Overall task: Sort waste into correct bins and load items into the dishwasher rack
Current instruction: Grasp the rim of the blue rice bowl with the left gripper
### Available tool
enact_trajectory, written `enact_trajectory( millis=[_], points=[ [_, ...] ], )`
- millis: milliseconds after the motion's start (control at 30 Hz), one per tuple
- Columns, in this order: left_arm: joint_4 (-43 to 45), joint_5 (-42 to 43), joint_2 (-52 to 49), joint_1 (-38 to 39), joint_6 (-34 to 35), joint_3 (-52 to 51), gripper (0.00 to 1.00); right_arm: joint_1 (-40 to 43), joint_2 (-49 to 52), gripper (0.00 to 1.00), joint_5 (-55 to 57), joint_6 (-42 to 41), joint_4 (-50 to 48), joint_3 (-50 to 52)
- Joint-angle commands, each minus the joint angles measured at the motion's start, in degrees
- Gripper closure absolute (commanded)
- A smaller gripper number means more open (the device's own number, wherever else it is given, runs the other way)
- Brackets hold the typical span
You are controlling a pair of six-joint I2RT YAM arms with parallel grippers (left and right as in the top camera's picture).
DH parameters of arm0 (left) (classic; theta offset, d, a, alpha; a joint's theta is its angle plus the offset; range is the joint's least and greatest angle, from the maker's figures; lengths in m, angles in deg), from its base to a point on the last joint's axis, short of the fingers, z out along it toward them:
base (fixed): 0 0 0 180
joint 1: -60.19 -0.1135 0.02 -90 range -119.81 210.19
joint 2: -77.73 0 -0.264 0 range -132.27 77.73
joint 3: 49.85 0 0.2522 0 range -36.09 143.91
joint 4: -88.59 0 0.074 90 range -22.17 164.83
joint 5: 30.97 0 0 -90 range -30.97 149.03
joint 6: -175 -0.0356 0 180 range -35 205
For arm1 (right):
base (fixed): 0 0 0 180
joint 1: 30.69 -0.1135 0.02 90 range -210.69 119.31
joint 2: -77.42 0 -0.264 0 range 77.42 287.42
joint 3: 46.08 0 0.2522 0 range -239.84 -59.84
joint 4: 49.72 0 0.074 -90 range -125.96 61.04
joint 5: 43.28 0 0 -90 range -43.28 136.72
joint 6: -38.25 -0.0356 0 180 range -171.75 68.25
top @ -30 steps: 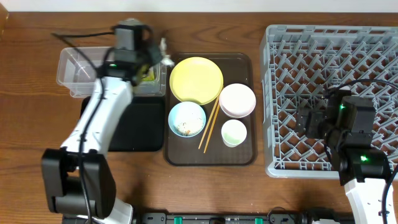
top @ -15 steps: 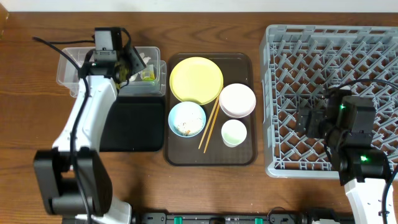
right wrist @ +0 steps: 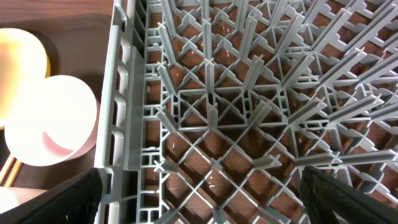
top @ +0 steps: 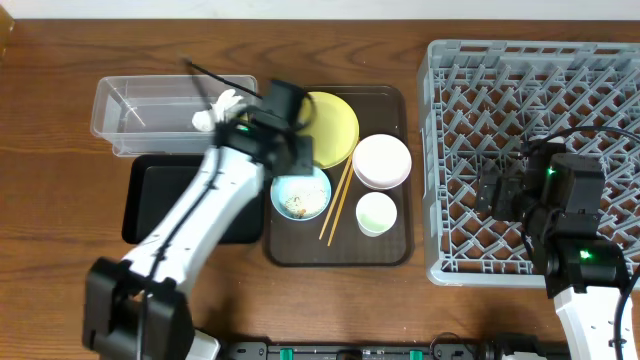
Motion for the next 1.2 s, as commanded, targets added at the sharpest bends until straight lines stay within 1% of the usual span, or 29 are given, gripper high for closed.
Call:
enact_trajectory(
  millis=[0,100,400,600,700,733,800,900,1167],
  points=[
    [0.24,-0.50,-3.50,3.74,-1.14,-1.16,0.45,-0.96,0.02,0.01,-0.04,-0.76,0.13,-1.16],
    [1.16,-0.50,-6.78,6.08,-1.14,-1.18,0.45,-0.96,0.02,0.01,-0.04,-0.76,0.33,-1.16],
    [3.91,-0.48,-13.88,8.74,-0.92,-1.16,0.59,-0.96,0.00,0.01,-0.04,-0.79,0.76,-1.16],
    [3.93,-0.48,-15.43,8.74,-0.74,-1.16,0.64,-0.96,0.00,0.01,-0.02,-0.79,0.74,-1.16],
    [3.91,-0.48,-15.65,8.74,-0.72,-1.18,0.78,-0.96,0.02,0.01,-0.04,-0.79,0.76,-1.16],
    [3.96,-0.48,-15.65,8.74,-0.74,-1.16,0.81,-0.96,0.00,0.01,-0.04,-0.79,0.76,-1.16],
    [4.09,-0.48,-15.65,8.74,-0.74,-1.18,0.81,-0.96,0.00,0.01,-0.02,-0.79,0.76,-1.16],
    [3.87,-0.48,-15.65,8.87,-0.74,-1.18,0.94,-0.96,0.02,0.01,-0.04,-0.79,0.76,-1.16],
    [1.84,-0.48,-13.88,9.75,-0.66,-0.79,0.94,-0.96,0.00,0.01,-0.02,-0.76,0.79,-1.16]
  ],
)
